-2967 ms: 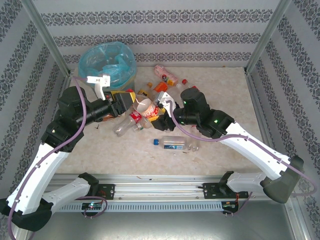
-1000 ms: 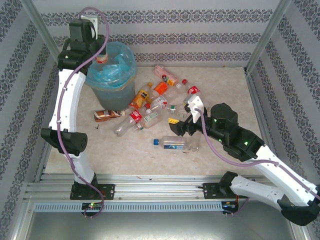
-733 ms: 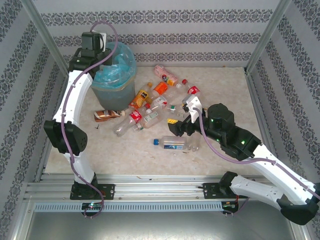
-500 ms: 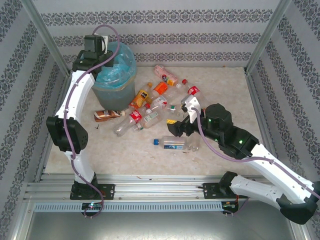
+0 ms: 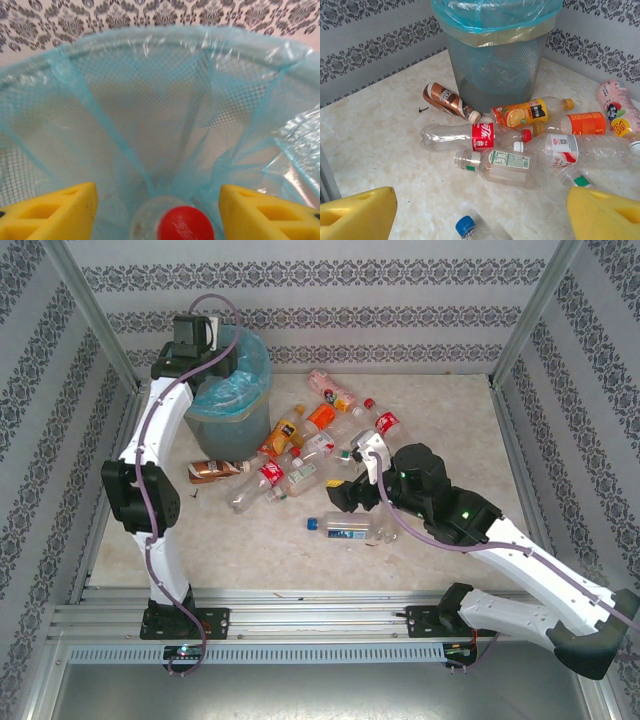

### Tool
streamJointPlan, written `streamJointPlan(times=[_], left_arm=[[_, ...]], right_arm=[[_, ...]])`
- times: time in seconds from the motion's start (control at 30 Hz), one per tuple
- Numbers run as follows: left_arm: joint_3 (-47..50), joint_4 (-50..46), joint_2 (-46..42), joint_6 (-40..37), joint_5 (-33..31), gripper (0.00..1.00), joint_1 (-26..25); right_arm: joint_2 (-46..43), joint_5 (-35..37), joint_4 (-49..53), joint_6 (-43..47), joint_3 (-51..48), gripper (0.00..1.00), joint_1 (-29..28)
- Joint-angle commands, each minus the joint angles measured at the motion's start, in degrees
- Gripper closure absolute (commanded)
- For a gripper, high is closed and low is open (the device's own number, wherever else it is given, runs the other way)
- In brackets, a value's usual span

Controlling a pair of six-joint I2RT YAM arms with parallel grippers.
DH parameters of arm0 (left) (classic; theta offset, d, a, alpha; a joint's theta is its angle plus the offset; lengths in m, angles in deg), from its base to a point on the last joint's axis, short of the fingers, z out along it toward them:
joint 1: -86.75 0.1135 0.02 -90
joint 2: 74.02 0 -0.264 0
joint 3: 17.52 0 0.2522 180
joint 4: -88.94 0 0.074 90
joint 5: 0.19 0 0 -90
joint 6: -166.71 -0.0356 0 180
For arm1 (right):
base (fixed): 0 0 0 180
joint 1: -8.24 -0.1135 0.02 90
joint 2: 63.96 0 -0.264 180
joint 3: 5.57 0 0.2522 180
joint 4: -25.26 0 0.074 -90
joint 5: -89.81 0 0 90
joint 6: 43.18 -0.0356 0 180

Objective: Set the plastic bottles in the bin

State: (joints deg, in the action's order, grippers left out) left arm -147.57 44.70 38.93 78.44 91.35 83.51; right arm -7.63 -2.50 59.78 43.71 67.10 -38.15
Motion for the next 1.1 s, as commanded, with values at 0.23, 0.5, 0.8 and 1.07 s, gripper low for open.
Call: streamJointPlan(times=[0.23,0.5,0.8,1.07], left_arm=[[-2.6,3.9,-7.7,-0.2,1.3,0.30,0.6],[-2.0,4.7,-14.0,1.2,4.2,0.30,0.6],[3.2,3.8,-24.2,3.8,9.3,0.30,0.4],[19.5,5.4,-37.0,8.9,14.7,0.32,-2.2]], right_arm=[[1.8,0.4,-0.8,-1.2,3.4,0.13,-0.6],[3.3,0.0,-0.6,-2.2,4.8,0.14,-0.7],[5.9,-0.5,-1.0,1.1,6.0,0.15,-2.8],[11.5,0.5,-2.0,0.2,9.7,0.15,-4.3]])
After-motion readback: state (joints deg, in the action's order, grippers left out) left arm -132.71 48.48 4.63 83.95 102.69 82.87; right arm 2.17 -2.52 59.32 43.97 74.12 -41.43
